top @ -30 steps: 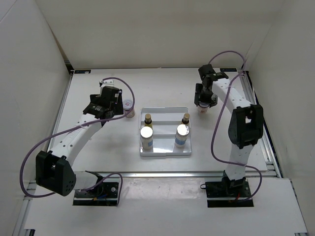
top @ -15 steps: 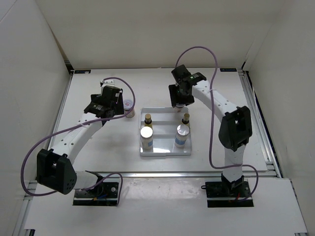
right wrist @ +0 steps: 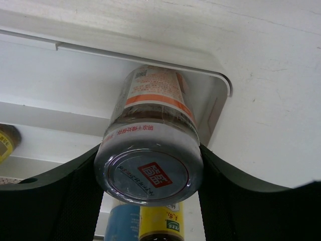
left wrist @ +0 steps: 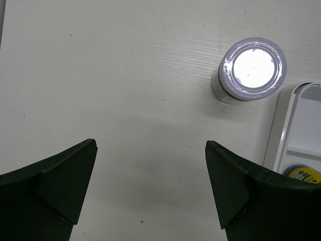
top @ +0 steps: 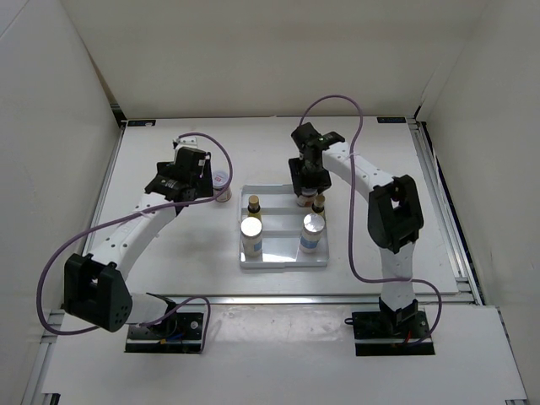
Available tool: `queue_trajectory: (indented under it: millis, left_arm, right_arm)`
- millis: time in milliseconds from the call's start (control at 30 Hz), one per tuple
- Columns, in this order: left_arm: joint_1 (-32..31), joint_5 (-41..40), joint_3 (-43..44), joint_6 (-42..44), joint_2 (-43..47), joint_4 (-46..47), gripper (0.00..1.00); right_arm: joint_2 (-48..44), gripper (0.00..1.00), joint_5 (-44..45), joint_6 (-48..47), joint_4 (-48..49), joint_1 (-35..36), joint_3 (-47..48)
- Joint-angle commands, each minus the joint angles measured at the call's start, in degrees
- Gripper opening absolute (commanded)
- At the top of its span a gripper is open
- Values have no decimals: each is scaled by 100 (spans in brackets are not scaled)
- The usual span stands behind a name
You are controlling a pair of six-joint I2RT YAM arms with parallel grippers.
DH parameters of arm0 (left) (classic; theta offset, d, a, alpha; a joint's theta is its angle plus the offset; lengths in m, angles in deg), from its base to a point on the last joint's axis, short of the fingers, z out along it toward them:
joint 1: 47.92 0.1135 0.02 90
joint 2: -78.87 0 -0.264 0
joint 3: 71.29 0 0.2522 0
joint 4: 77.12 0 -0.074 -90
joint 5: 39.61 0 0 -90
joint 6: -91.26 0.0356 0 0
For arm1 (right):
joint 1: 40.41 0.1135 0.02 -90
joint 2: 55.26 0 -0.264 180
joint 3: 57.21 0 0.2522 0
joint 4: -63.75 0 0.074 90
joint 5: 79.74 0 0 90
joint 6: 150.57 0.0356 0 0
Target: Organize the condiment bottles
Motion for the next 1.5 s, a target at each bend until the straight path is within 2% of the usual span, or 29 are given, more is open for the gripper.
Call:
queue_trajectory:
  millis: [0,33,67,133,300,400,500,667,767,900,1033,1200,1367,1433,1467]
  left_arm:
    - [21,131,273,26,-70,83,100]
    - [21,191,274,26,-70,31,100]
    - [21,244,274,26,-122,31,100]
    - [21,314,274,26,-123,31,100]
    - [21,770,327,-44,-237,31,100]
    - [21,1210,686,-220,-438,31,100]
    - [21,1151,932,-422,-754,31,100]
    - [-32,1273,1398,-422,-1519,31,100]
    - [20,1431,1609,-422,-2177,31,100]
    - [275,1755,1741,-624,-2626,31,100]
    - [276,1757,1969,-677,-2996,31,100]
    - [276,1696,2145,-677,-3252,31,91]
    - [276,1581,2338,-546,-3322,31,87]
    - [276,1581,2418,-546,-3427,31,78]
    - [276,1581,2488,-485,-3428,31,69]
  right_arm:
    - [-101,62,-21,36,226,-15,66]
    - [-102,70,48,36,226,-15,66]
    - [-241,87,119,97,226,-15,66]
    - [-373,100,469,98,174,-15,126]
    - [-988,100,1375,255,-222,-15,698]
    - [-1857,100,1438,256,364,-15,-36]
    - [-2805,100,1096,256,708,-15,-583]
    - [-3694,100,551,204,762,-15,-1515]
    - [-4125,100,393,151,762,-15,-1936]
    - [-4557,100,225,46,833,-15,-2376]
    - [-4821,100,278,45,886,-68,-2623]
    - [-4926,100,278,-8,886,-68,-2685]
    - [-4927,100,225,-8,833,-68,-2738]
    - [-4927,100,225,-8,833,-68,-2738]
    - [-4927,100,225,-60,833,-68,-2738]
